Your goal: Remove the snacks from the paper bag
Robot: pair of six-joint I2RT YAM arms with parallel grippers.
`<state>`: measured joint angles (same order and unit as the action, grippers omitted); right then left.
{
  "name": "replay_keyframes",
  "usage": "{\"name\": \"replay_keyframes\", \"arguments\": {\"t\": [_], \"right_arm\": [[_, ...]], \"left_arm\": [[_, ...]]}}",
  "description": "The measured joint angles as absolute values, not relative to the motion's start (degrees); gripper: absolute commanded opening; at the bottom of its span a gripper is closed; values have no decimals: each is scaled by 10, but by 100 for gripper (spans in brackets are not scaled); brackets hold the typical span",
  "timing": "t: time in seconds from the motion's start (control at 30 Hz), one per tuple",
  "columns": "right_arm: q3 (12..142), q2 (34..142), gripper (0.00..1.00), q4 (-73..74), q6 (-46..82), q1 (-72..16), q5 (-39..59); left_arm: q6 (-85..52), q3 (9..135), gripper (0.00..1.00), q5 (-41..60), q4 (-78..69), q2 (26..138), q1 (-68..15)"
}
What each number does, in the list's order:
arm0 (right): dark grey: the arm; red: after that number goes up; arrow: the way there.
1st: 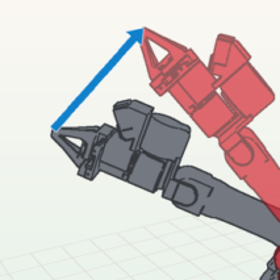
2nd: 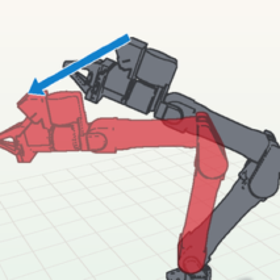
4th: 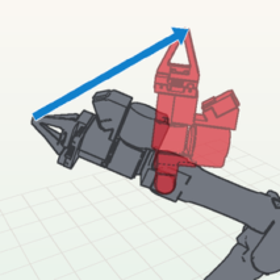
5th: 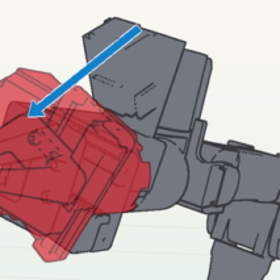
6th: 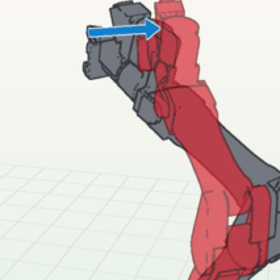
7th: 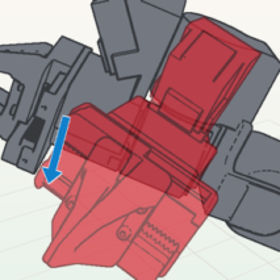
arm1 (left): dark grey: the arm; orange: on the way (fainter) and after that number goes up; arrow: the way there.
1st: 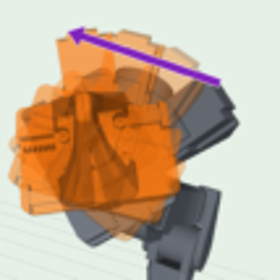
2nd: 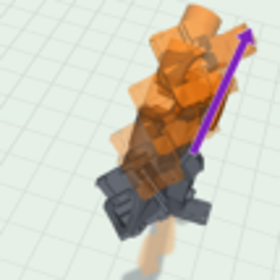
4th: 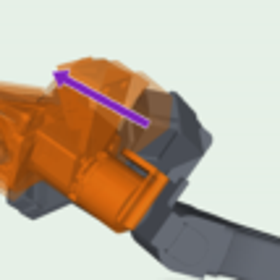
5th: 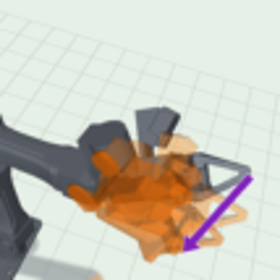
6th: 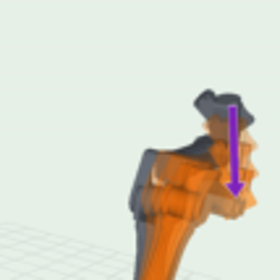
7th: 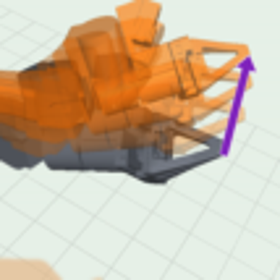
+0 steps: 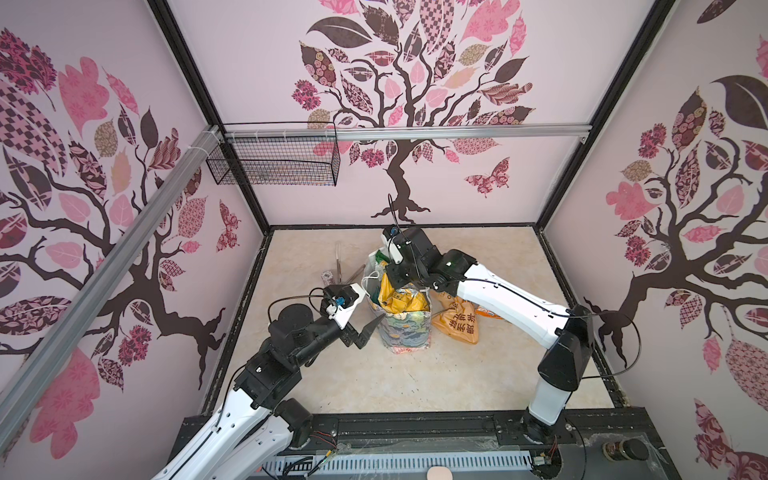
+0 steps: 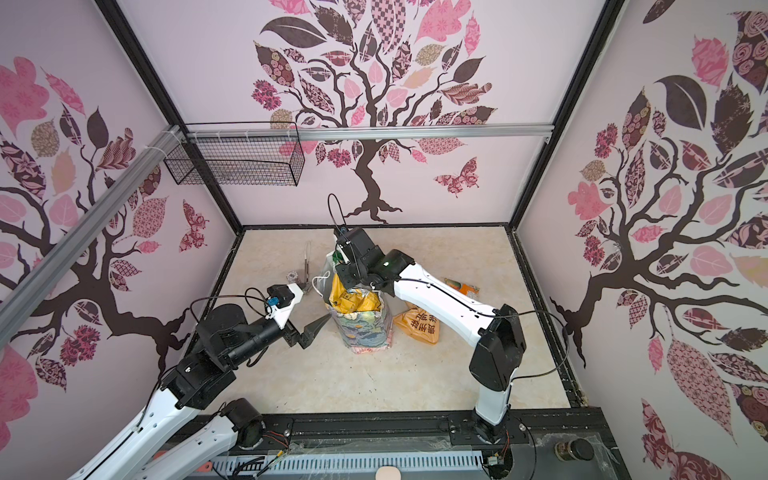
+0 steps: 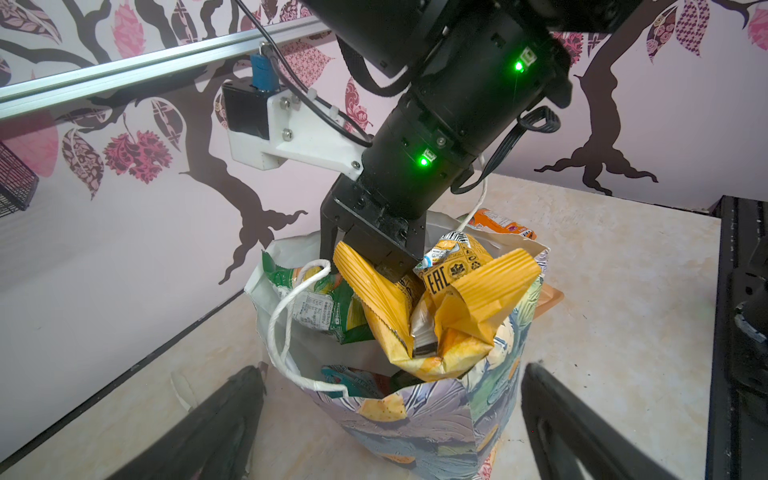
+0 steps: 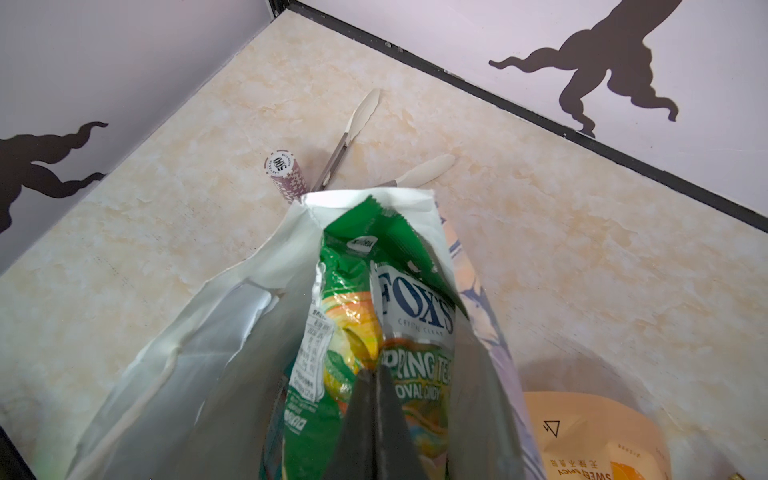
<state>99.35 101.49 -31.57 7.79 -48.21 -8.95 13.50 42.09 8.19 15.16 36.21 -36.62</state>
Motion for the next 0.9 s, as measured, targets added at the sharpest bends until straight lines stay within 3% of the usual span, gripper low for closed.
{"name": "replay_keyframes", "arguments": {"t": [0.27, 0.33, 0.47, 0.7, 0.9], "right_arm": [[961, 994, 14, -273, 90, -482, -71], [951, 996, 23, -269, 92, -482, -66], [944, 1004, 29, -268, 93, -482, -62], [946, 1017, 54, -291, 93, -482, -46], [983, 1025, 65, -348, 105, -482, -9]], "left_arm": [[135, 421, 98, 82, 152, 361, -366], [135, 421, 98, 82, 152, 361, -366], [135, 421, 98, 82, 152, 361, -366], [135, 421, 98, 81, 152, 360, -366], [135, 421, 98, 80, 152, 359, -366]]}}
